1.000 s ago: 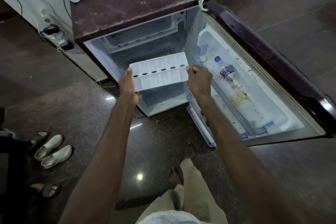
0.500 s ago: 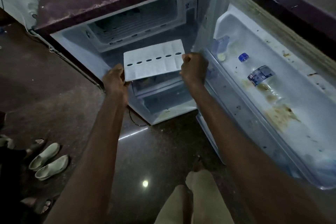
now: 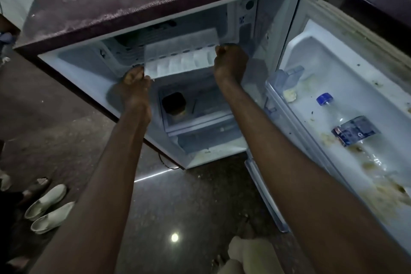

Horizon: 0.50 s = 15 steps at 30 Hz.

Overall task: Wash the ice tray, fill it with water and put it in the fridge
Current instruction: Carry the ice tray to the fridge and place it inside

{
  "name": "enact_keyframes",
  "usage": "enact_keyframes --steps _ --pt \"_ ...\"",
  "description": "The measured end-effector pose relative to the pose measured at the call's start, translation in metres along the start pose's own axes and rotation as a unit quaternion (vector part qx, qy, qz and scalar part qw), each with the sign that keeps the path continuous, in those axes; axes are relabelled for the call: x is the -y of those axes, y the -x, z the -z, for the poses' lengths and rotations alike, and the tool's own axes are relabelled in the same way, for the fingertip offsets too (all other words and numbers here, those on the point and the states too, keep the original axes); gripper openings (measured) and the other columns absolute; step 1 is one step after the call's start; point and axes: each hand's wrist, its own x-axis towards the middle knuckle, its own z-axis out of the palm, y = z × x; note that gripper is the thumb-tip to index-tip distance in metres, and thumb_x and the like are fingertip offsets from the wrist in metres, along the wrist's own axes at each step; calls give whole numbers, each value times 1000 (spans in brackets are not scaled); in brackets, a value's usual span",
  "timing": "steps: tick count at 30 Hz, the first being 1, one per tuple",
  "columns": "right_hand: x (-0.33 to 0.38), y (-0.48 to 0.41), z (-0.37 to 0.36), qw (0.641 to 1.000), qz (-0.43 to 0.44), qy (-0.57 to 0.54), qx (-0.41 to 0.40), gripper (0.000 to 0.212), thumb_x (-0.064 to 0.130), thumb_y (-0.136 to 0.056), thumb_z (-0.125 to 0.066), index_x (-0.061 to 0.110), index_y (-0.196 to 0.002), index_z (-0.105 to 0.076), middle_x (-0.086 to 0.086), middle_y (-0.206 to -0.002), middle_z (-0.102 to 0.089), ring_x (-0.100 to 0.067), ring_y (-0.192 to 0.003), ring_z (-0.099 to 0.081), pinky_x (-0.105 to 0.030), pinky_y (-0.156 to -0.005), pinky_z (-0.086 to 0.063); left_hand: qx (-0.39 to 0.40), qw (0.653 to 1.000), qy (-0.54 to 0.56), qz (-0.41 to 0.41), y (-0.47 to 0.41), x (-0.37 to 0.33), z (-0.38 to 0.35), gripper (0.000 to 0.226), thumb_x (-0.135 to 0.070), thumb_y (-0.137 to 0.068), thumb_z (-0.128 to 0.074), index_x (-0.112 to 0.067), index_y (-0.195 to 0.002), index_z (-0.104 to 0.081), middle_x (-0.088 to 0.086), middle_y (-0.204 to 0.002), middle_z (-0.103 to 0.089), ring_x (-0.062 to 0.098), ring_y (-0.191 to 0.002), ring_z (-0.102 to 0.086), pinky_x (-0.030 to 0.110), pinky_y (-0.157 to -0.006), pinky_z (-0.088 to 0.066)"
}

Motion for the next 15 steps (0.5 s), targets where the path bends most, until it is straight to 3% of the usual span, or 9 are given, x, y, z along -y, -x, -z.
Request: enact_keyframes --steps 3,5,7,10,15 --pt "5 -16 -17 999 23 -31 9 35 12 -106 -53 5 -74 -67 -10 -89 -71 -23 -88 -66 -31 -73 -48 -26 999 -2 -30 -20 2 -8 27 13 -98 -56 -5 -117 -61 13 -115 -64 21 -101 -59 20 -75 -50" --pt "6 -24 -27 998 37 -48 3 52 6 -105 -53 18 -56 -39 1 -66 -50 -15 -68 -52 -27 -64 -38 -27 998 -23 -54 -34 7 -10 26 11 -97 -58 -5 -118 -62 12 -115 -65 20 -101 -60 21 -80 -53" --pt "8 -30 -33 996 46 -79 -12 53 1 -104 -52 21 -59 -35 3 -63 -42 -10 -61 -41 -26 -62 -35 -31 996 -43 -68 -45 10 -13 27 7 -98 -61 -4 -122 -65 8 -114 -66 17 -100 -61 20 -83 -54" --pt "11 -35 -40 994 77 -73 -30 28 0 -105 -51 4 -81 -64 -9 -79 -59 -17 -73 -53 -34 -63 -47 -54 993 -66 -83 -58 9 -20 32 8 -95 -65 2 -126 -67 2 -103 -69 14 -94 -63 20 -86 -54" --pt "6 -42 -48 990 132 48 -28 31 -4 -104 -38 6 -98 -66 -15 -94 -67 -25 -85 -61 -32 -64 -37 -68 993 -42 -83 -70 5 -35 32 13 -97 -59 10 -129 -64 13 -108 -65 14 -82 -61 21 -75 -54"
